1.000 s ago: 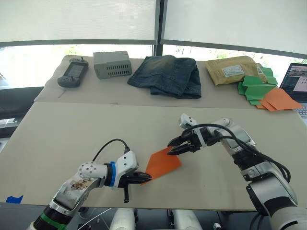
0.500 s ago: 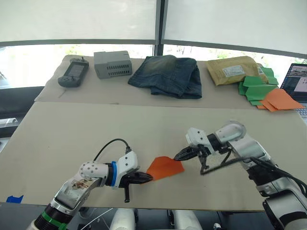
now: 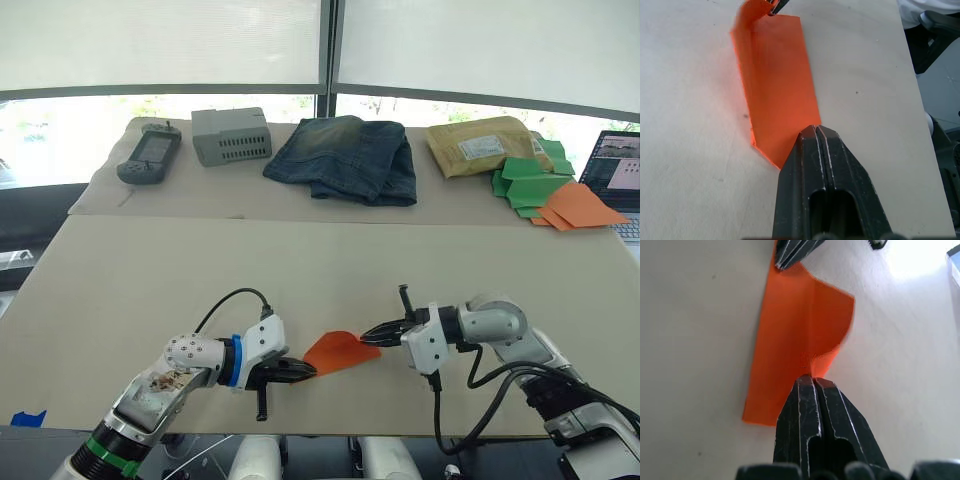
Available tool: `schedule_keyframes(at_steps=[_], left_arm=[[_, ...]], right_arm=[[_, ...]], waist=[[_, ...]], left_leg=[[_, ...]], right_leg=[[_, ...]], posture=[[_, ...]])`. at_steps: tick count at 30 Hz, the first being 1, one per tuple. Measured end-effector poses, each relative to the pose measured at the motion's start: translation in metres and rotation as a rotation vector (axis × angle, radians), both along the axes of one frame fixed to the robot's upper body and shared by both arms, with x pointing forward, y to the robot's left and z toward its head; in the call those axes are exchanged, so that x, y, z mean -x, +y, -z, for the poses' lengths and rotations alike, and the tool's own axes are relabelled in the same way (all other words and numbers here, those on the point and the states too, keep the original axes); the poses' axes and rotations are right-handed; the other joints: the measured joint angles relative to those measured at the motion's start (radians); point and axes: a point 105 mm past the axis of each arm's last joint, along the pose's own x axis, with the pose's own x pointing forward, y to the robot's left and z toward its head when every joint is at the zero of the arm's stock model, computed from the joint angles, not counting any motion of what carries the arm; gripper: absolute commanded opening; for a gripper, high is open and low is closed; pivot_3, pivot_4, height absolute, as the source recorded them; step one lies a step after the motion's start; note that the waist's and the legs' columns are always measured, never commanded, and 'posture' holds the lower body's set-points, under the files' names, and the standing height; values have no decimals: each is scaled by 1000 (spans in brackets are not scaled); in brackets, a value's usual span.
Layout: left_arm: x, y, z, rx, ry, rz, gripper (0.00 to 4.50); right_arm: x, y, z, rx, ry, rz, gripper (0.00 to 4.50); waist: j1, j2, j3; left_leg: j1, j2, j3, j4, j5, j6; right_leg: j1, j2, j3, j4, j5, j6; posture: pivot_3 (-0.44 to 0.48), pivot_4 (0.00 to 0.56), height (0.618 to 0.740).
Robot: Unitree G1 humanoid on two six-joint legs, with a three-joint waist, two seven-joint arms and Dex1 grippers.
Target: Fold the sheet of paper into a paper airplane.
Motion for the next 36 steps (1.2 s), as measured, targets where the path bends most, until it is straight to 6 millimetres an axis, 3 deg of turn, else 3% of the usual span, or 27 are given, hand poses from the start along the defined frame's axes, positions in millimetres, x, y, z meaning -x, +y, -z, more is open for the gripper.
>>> schedule_keyframes(at_steps=[16,23,25,36], left_arm=[[-9,11,-1,18,32,-64,0],[-42,2,-43,223,30,-154,0],[-47,-3,-47,233,31,-145,0],[-32,-31,-20,132,95,-6,0]], right_arm=[[4,-8,18,-24,7,16,33],[6,-9,19,-24,16,26,33],[7,-9,19,-32,28,33,33],[9,-9,19,-37,44,66,33]], waist=[[-1,0,0],[1,-1,0],[0,-1,0],[0,-1,0]], left_leg=[[14,2,-5,0,0,0],[13,2,-5,0,0,0],[13,1,-4,-1,0,0],[13,0,-2,-1,0,0]], right_leg=[[13,-1,2,0,0,-1],[13,-1,1,0,0,-1],[13,-1,1,-1,-1,0],[13,-1,1,-1,-2,1]], posture=[[0,150,722],[0,150,722],[0,150,722],[0,150,722]])
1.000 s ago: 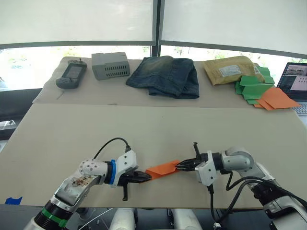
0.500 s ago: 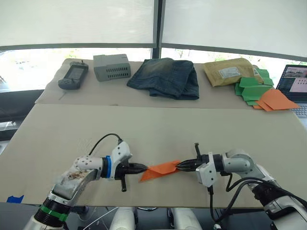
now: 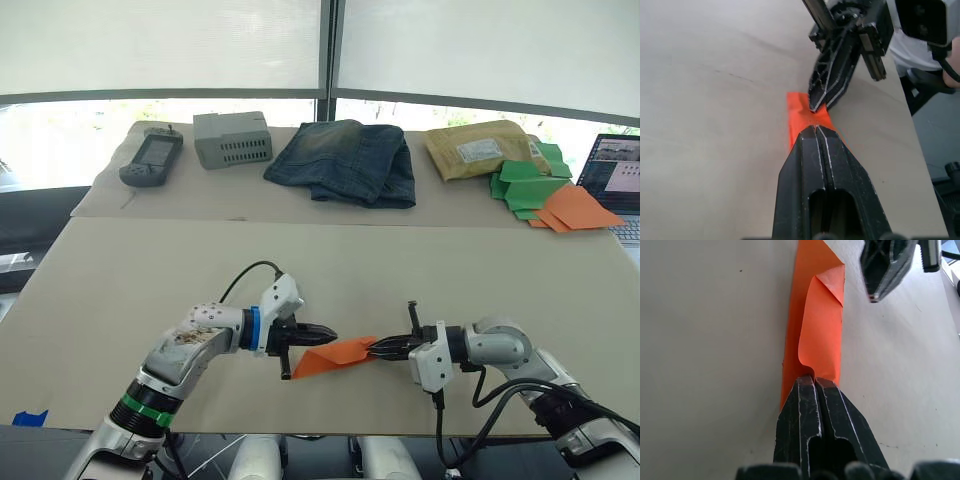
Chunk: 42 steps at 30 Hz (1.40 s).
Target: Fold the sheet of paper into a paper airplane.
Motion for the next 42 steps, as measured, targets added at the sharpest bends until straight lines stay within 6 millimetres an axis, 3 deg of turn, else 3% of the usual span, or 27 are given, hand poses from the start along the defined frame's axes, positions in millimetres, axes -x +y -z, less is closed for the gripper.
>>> schedule_keyframes(at_steps=[3,10,18,25,27,28,33,42], left_arm=[[1,3,18,-69,9,9,0],[-1,-1,21,-79,-19,40,0],[0,-3,21,-78,-27,55,0],[1,0,22,-64,-24,42,0],[1,0,22,-63,-23,37,0],[1,0,22,-62,-23,37,0],[1,0,22,-59,-23,41,0],[3,-2,20,-51,-37,53,0]], right_arm=[[1,-1,0,-3,2,10,33],[4,-2,-1,-7,-12,23,33],[5,-12,-11,1,4,73,2551],[-3,-37,-25,-233,318,431,2551],[-6,-36,-37,-306,344,470,2054],[-7,-33,-41,-346,365,484,1868],[2,-2,-46,-504,538,519,82],[7,36,-5,-490,768,663,36]], waist=[[1,0,0],[7,0,0],[13,0,-1],[16,1,-1],[15,1,-1],[15,1,-1],[16,2,-1],[17,2,-1]], left_leg=[[0,0,0,0,0,0],[0,0,-1,0,0,0],[0,0,-2,0,0,0],[-2,1,-3,0,-1,0],[-2,1,-4,0,0,0],[-2,1,-4,0,-1,0],[-3,1,-4,-1,-1,0],[-12,1,-4,-1,-1,-1]], right_leg=[[0,0,0,0,0,0],[1,-1,0,-1,0,0],[1,-1,0,-2,0,0],[-1,-1,0,-2,0,0],[-1,0,0,-2,0,0],[-1,0,0,-2,0,0],[-2,0,-1,-2,-1,0],[-10,0,-1,-3,0,0]], posture=[[0,150,722],[0,150,722],[0,150,722],[0,150,722],[0,150,722],[0,150,722],[0,150,722],[0,150,722]])
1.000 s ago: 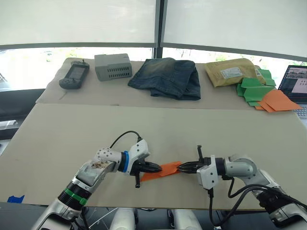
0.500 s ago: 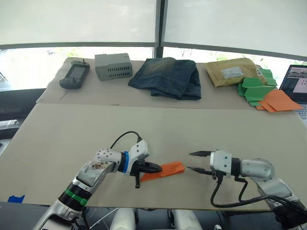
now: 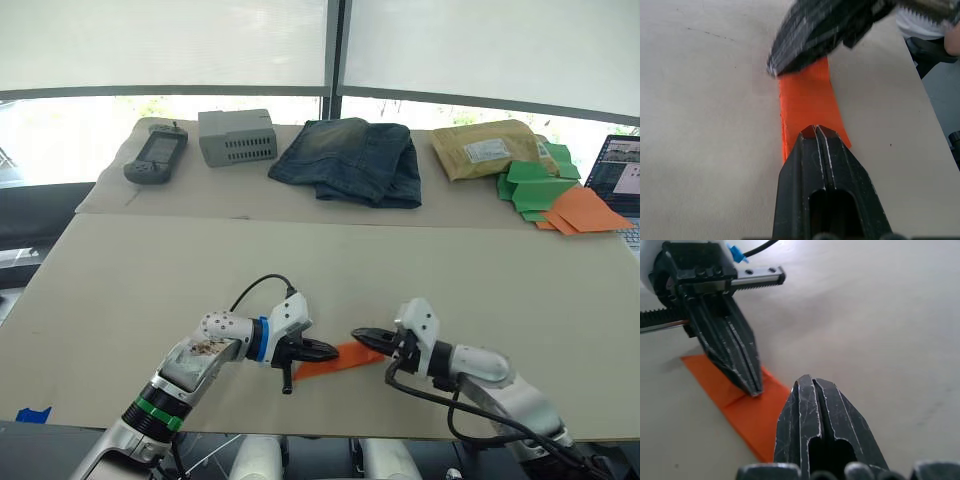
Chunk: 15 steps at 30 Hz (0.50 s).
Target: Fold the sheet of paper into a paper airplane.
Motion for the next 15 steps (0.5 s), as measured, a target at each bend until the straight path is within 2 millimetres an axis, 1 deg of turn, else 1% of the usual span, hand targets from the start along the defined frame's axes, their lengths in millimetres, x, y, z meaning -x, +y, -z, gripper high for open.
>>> schedule_keyframes(at_steps=[7,10,13,15], left_arm=[[0,2,0,-2,1,9,0],[1,2,0,-4,2,14,0],[1,1,0,-4,4,20,0],[2,1,1,-5,7,25,0]], right_arm=[[2,4,3,-22,89,8,36],[2,3,4,-8,91,15,36],[4,0,6,14,87,29,36],[5,-7,9,22,90,75,36]], waist=[[0,0,0],[-1,0,-1],[-1,0,-1],[3,0,-3]], left_leg=[[-2,0,1,0,0,0],[-1,0,1,0,0,0],[-2,0,1,0,0,0],[-2,0,1,0,0,0]], right_leg=[[-1,1,-1,0,0,0],[-1,1,-1,0,0,0],[-1,1,-1,0,0,0],[-1,1,-1,0,0,0]], posture=[[0,150,722],[0,150,722],[0,150,722],[0,150,722]])
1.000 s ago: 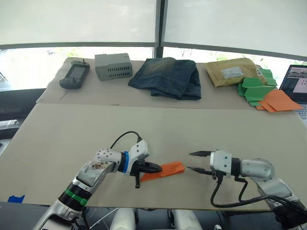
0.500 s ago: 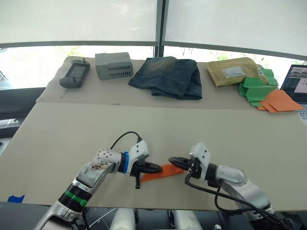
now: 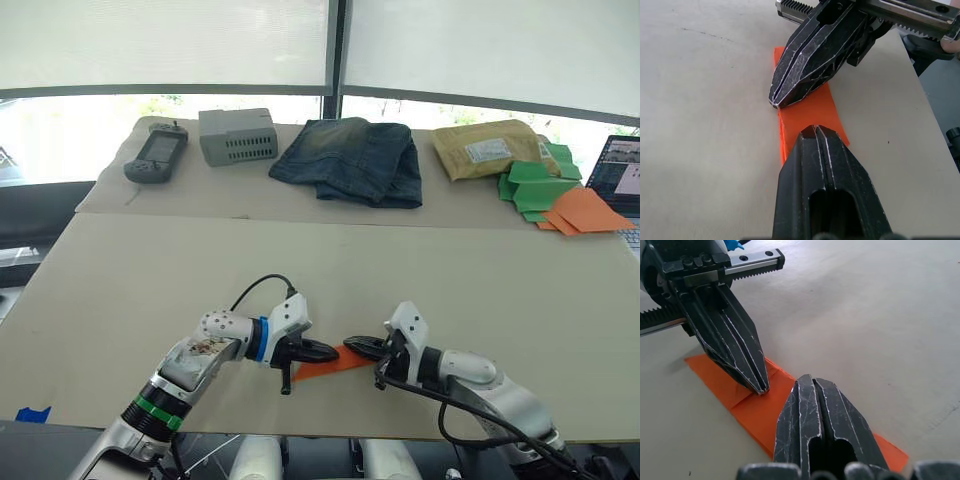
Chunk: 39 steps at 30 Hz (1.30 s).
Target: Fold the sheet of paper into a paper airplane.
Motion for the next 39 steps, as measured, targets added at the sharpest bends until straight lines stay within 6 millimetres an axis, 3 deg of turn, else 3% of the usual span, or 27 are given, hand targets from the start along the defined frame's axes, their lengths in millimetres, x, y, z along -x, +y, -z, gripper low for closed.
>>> schedule_keyframes(at_steps=[8,15,21,25,28,32,39], left_arm=[[1,0,2,-5,7,3,0],[1,0,2,-6,11,6,0],[2,0,2,-1,15,18,0],[2,-1,1,0,17,29,0],[1,-3,1,7,21,36,0],[-2,-6,0,3,3,59,0],[-13,-18,2,22,-45,56,0]], right_arm=[[3,-28,3,15,-12,124,36],[-6,-50,3,63,-48,204,36],[-16,-77,-17,64,-162,280,36],[-12,-52,-49,36,-309,104,36],[0,-32,-37,99,-298,-30,36],[14,-21,-9,222,-266,-141,36],[12,-18,-4,258,-274,-155,36]], waist=[[4,-1,-2],[3,0,-3],[2,0,-2],[1,1,-2],[6,1,-2],[4,1,-2],[3,0,-2]], left_leg=[[3,0,-3,2,0,0],[4,1,-3,1,-3,-6],[-1,0,-2,1,0,0],[-1,0,-2,-1,-1,1],[-3,0,-1,-1,-1,1],[-4,-1,0,1,-1,1],[-1,0,-1,3,-1,1]], right_leg=[[5,-1,0,-3,0,0],[8,-1,0,-10,0,1],[6,-2,1,-13,2,4],[5,0,0,-11,3,4],[4,0,-2,-11,2,4],[4,-1,-1,-12,3,4],[6,-1,0,-12,3,4]], posture=[[0,150,722],[0,150,722],[0,150,722],[0,150,722],[0,150,722],[0,150,722],[0,150,722]])
